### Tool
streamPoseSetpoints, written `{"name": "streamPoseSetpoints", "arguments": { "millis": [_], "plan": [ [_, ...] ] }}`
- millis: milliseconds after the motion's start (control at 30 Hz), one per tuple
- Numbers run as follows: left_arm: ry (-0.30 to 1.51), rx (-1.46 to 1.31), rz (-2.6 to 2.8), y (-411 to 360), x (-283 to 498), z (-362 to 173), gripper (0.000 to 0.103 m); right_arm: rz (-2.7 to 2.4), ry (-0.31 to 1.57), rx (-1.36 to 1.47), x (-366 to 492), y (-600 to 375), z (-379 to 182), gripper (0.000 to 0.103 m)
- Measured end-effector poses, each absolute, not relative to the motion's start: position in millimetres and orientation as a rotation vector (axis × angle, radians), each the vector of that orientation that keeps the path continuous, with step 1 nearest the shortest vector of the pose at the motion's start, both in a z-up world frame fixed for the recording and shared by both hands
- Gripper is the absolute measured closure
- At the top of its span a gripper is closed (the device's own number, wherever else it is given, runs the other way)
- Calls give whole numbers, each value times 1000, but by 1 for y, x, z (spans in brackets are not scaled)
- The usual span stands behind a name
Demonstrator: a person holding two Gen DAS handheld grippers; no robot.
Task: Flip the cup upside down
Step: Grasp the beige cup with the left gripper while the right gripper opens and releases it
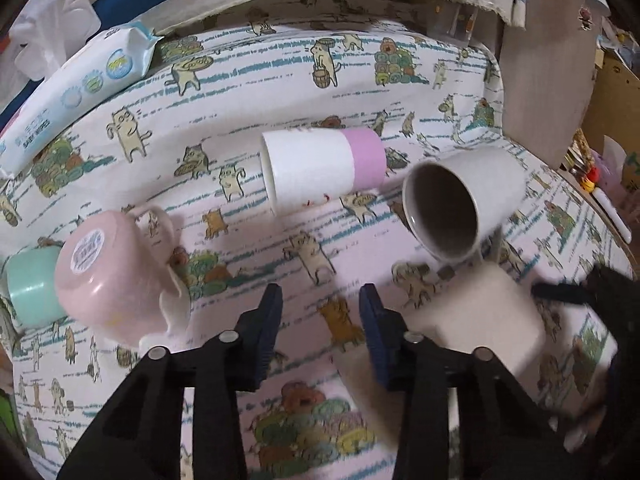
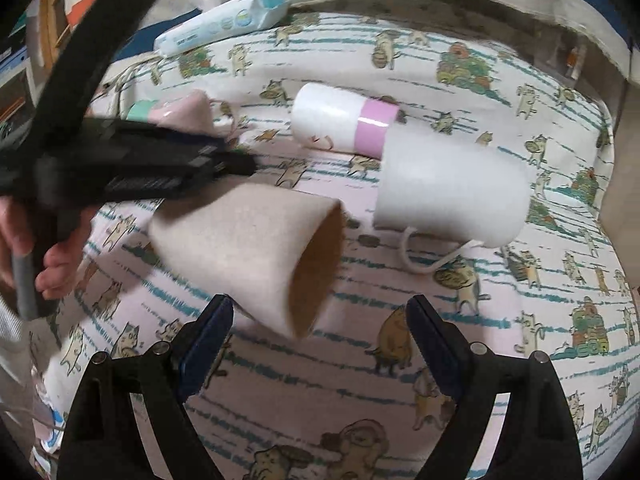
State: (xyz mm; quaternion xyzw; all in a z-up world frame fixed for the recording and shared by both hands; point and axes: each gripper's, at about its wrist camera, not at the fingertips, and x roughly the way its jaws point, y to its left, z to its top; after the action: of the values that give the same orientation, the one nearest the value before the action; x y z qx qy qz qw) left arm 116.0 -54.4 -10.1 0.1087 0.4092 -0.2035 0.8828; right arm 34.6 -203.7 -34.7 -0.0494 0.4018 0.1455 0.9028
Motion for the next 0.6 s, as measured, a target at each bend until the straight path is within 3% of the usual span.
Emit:
{"name": "streamPoseSetpoints", "arguments": {
  "millis": [500, 600],
  "plan": [
    [864, 103, -426, -24, 69, -17, 69, 306, 809, -11, 56, -223, -36, 13],
    [832, 70, -411, -21, 58, -17, 62, 351, 761, 8, 50, -229, -31, 13]
  ]
}}
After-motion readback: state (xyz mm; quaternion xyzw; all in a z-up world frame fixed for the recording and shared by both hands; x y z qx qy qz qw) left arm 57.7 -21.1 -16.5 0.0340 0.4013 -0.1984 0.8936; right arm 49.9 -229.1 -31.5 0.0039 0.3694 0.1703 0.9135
